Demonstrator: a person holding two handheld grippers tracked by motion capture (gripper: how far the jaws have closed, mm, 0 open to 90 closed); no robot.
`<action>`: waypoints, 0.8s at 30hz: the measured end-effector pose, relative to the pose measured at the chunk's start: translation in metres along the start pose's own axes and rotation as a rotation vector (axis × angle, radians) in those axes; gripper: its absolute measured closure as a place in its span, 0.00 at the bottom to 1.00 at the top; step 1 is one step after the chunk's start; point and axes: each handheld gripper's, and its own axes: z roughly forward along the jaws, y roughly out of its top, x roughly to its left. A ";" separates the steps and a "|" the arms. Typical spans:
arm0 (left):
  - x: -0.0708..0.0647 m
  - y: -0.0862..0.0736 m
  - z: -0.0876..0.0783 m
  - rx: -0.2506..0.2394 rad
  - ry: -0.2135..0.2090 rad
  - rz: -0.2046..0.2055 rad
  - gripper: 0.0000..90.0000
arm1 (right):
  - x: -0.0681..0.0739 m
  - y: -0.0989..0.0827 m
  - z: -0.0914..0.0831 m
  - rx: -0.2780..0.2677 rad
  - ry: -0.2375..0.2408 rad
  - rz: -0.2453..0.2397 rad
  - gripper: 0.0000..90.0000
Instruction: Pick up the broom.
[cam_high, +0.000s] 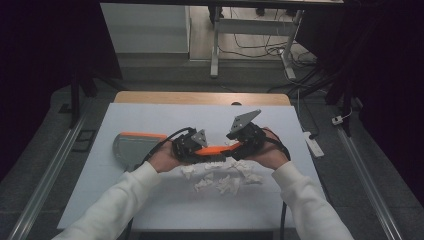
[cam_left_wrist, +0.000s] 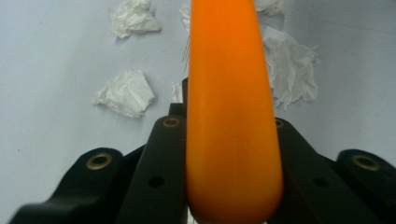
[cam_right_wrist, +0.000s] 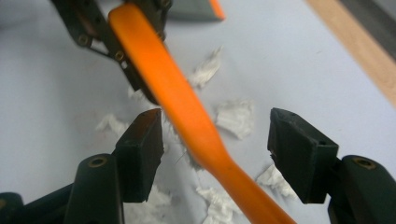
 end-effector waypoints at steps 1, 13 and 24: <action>0.000 0.001 0.000 0.002 -0.004 0.004 0.89 | 0.000 -0.001 0.002 0.012 0.005 -0.008 0.41; 0.000 0.009 0.006 0.021 -0.059 0.035 0.89 | 0.000 -0.003 0.021 0.126 0.081 -0.089 0.59; -0.001 0.008 0.009 0.025 -0.107 0.062 0.88 | 0.013 -0.013 0.028 0.139 0.093 -0.203 0.75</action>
